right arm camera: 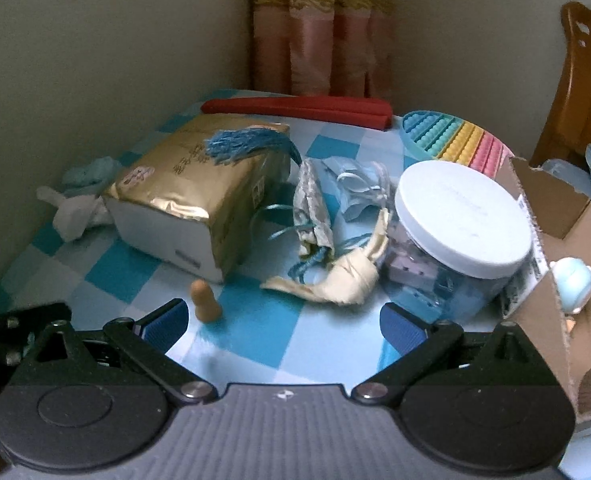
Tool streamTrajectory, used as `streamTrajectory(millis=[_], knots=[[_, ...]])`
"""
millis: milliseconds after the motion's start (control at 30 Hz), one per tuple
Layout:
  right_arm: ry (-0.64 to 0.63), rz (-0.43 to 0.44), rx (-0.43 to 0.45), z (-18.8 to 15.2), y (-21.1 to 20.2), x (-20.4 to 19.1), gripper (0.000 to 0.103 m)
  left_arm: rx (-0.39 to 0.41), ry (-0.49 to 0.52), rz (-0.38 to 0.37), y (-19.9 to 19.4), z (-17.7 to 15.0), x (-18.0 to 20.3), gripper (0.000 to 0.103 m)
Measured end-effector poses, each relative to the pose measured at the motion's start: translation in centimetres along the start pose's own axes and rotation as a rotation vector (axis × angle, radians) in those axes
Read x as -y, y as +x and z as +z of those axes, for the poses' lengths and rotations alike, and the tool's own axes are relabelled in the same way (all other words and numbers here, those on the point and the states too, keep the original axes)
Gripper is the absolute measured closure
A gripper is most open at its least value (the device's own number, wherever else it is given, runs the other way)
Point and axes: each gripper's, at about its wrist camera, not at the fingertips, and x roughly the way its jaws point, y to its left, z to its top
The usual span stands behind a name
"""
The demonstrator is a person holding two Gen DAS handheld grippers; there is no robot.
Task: Organize soft objects
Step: 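Lower the left gripper onto the white sock and close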
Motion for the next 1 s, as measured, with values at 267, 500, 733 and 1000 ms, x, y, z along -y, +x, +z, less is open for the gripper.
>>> streamTrajectory(millis=[267,500,733,1000], knots=[[0.079,-0.032,-0.011,0.7,1.6,-0.1,0.000,-0.022,-0.006,-0.013,0.7,-0.3,-0.5,0.002],[0.124,-0.062,-0.017,0.7,1.3,1.2,0.000,-0.023,-0.001,-0.029,0.9,-0.3,-0.3,0.002],[0.105,-0.057,-0.025,-0.3,0.7,1.9,0.000,-0.019,0.011,-0.042,0.7,-0.4,0.1,0.002],[0.023,0.009,-0.027,-1.6,0.7,0.4,0.005,-0.033,0.010,-0.033,1.1,-0.6,-0.1,0.002]])
